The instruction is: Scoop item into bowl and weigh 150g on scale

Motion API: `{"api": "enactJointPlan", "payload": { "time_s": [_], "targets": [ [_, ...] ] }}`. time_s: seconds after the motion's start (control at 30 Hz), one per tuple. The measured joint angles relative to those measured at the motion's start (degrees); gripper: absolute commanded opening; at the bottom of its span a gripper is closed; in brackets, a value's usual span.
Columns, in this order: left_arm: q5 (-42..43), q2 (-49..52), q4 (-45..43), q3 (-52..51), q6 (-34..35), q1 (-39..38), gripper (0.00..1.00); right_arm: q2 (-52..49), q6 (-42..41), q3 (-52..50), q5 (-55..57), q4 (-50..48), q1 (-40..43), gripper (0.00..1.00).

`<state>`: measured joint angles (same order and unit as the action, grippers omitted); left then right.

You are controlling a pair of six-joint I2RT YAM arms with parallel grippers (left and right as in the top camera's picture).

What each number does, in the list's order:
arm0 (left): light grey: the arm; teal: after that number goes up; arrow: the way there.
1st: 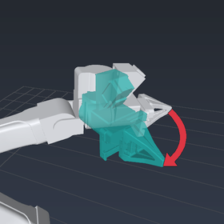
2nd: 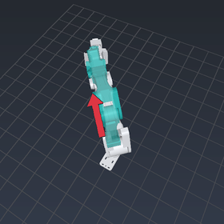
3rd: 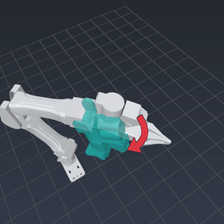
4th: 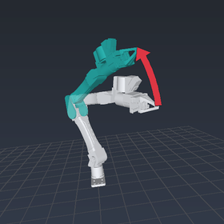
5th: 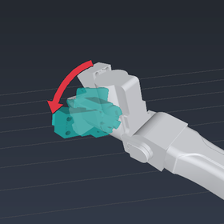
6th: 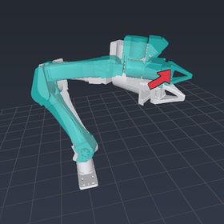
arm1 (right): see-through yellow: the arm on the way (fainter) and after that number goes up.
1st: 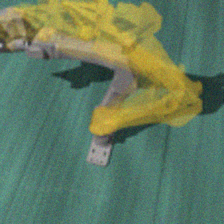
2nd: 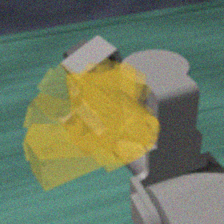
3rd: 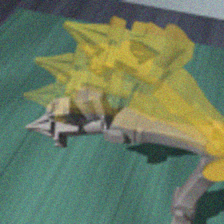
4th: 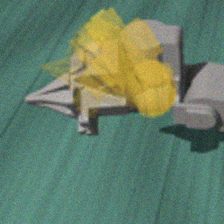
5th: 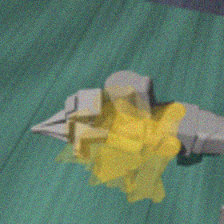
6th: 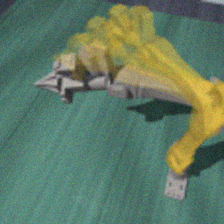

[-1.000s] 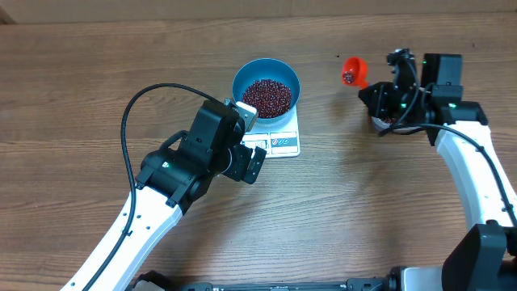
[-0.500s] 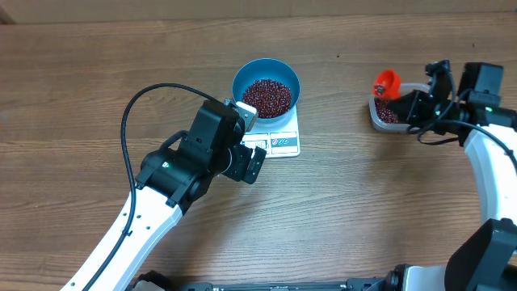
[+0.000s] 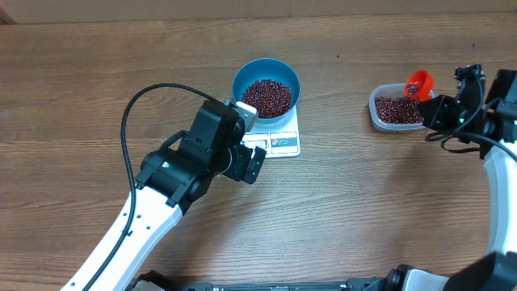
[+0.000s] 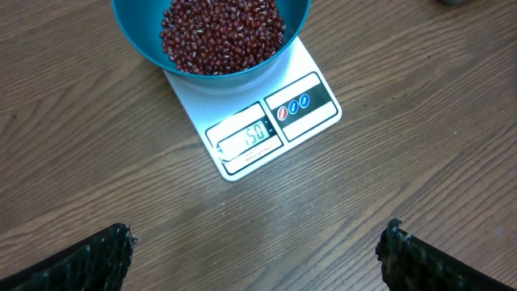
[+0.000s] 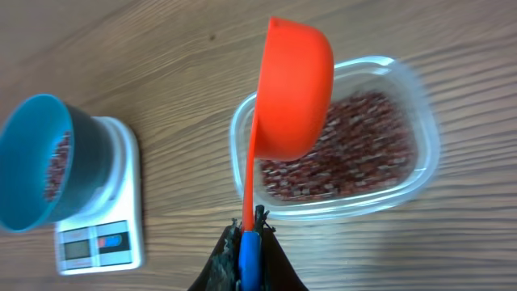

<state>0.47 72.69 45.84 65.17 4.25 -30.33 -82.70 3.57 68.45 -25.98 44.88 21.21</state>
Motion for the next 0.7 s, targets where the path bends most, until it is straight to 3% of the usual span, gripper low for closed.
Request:
{"api": "enactJointPlan", "payload": {
  "time_s": [0.47,0.7],
  "targets": [
    [0.0,0.0,0.0,0.0,0.0,0.0,1.0,4.6,6.0,0.0,11.0,2.3,-0.6,0.04],
    [0.0,0.0,0.0,0.0,0.0,0.0,1.0,4.6,7.0,0.0,18.0,2.3,-6.4,0.04]
  ]
}}
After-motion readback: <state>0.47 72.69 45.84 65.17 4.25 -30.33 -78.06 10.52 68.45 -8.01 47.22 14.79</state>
